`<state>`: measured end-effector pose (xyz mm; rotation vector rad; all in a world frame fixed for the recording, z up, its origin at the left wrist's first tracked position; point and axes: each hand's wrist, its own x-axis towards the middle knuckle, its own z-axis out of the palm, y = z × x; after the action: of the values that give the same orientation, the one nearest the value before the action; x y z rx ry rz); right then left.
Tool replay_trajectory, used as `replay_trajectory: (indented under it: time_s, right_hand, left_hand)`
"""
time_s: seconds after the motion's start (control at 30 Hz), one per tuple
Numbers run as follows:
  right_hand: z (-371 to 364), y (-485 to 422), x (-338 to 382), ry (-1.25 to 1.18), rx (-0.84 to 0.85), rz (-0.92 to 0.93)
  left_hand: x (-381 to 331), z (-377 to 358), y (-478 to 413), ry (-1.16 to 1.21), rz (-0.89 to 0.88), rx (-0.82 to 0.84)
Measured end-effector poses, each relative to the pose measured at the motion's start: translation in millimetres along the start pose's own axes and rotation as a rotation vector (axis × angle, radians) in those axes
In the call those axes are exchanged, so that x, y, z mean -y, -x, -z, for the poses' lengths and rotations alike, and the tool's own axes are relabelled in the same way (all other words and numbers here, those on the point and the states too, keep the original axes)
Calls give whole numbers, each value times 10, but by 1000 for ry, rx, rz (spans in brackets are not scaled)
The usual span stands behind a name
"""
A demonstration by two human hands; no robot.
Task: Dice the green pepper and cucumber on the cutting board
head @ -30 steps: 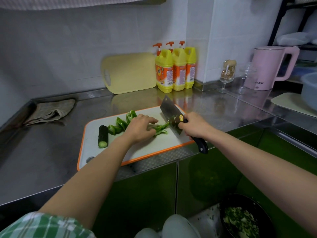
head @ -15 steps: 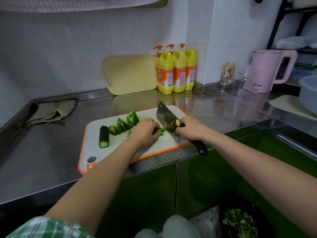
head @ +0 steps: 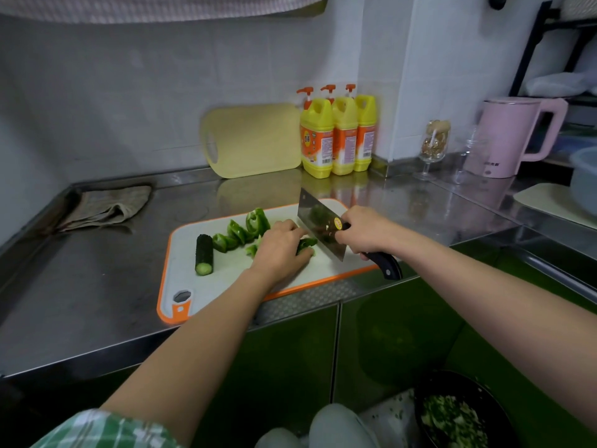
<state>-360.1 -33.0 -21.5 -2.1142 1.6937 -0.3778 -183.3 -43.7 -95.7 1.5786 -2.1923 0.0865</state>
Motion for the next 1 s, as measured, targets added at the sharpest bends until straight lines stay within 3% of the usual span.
replay_trajectory:
  time_s: [0.47, 0.77, 1.0]
  right_hand:
    - [-5, -77, 29, 110, 120, 0]
    - [-166, -188, -26, 28, -73, 39]
    - [21, -101, 74, 92, 87, 21]
  left_hand:
    - [55, -78, 93, 190, 56, -175]
    - [47, -73, 135, 160, 31, -181]
    - [40, -65, 133, 160, 50, -191]
